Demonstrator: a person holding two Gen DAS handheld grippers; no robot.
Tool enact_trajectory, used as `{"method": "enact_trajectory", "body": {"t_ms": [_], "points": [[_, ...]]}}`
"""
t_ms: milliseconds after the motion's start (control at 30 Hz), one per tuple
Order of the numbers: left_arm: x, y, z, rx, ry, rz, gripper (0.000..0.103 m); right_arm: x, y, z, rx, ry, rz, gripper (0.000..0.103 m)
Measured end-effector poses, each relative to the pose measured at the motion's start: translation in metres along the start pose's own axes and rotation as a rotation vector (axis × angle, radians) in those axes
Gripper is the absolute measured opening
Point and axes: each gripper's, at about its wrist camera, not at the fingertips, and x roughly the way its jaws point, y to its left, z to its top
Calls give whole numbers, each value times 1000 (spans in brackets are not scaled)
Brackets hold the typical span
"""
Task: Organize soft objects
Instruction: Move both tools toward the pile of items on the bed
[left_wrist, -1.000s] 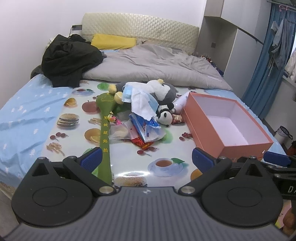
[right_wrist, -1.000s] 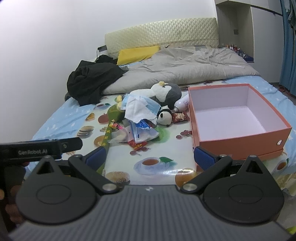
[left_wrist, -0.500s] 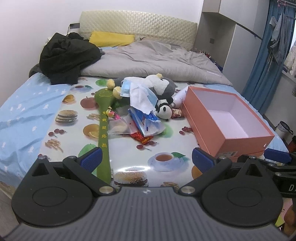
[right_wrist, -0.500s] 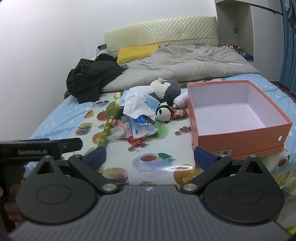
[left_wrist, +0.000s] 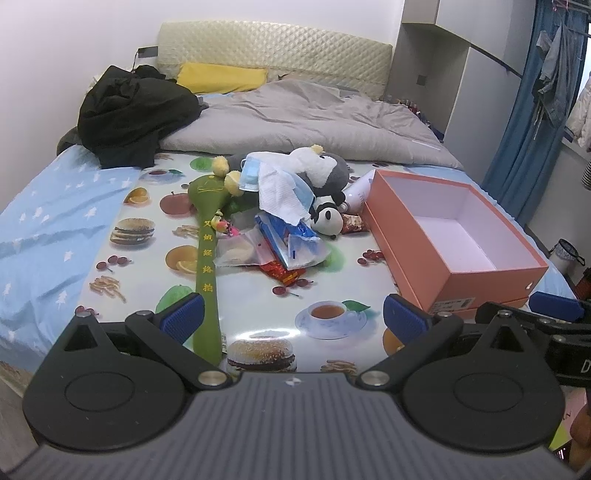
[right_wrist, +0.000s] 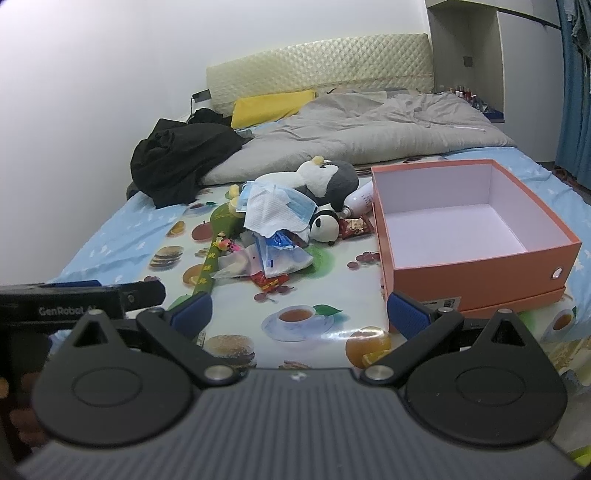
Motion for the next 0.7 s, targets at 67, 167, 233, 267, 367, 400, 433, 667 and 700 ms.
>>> {"method": "enact_trajectory", "body": {"t_ms": [67,167,233,267,367,400,433,667,700], "points": [[0,0,-1,2,2,0,103,0,-1,-1,3,1,1,103],[1,0,-2,0,5,0,103,1,-3,-3,15,6,3,103],[2,0,-5,-2,6,-2,103,2,-4,-3,19,8,2,103],[3,0,-6,-1,9,-1,103,3,-4,-3,20,9,2,103],[5,1,-7,-3,11,-1,103,3,-4,-3,20,8,1,103],[6,1,-8,-3,13,-2,103,4,-4,-3,21,9,3,103],[7,1,-8,-3,15,-4,103,4,-4,-3,21,11,3,103],[21,0,-8,-2,39,2,103,15,-9,-6,38,37,6,103],[24,0,-7,-4,43,2,103,17,-9,-6,40,41,5,103]]}}
